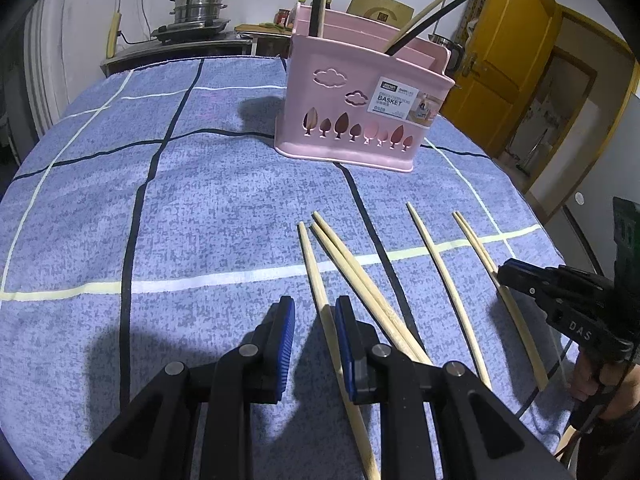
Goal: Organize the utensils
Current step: 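Align the open left tool over a wooden chopstick while the right tool aligns over another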
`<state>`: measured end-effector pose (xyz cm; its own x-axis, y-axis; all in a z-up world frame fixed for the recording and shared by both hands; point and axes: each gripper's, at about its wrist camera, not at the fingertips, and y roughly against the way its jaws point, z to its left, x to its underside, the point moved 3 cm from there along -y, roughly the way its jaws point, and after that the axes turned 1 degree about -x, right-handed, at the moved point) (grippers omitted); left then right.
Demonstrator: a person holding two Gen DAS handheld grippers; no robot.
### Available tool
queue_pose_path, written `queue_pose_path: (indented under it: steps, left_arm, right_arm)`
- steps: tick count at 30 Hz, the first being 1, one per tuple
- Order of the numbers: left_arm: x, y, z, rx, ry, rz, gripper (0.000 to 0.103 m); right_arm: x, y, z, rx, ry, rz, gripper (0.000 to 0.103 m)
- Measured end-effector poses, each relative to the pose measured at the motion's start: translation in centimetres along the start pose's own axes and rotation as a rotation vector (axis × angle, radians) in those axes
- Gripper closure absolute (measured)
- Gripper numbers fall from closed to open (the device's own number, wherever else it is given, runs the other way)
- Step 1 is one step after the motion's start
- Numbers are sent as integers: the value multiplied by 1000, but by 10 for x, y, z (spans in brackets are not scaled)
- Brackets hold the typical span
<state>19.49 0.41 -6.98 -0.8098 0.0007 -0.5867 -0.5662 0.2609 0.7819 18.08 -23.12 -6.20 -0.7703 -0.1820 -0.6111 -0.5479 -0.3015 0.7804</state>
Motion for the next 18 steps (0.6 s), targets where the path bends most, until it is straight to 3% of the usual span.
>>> queue_pose_path:
  steps: [18]
  left_arm:
    - [-4,-4,0,-17,0,4,83]
  right_arm:
    - [-8,-6,6,22,38,22,91]
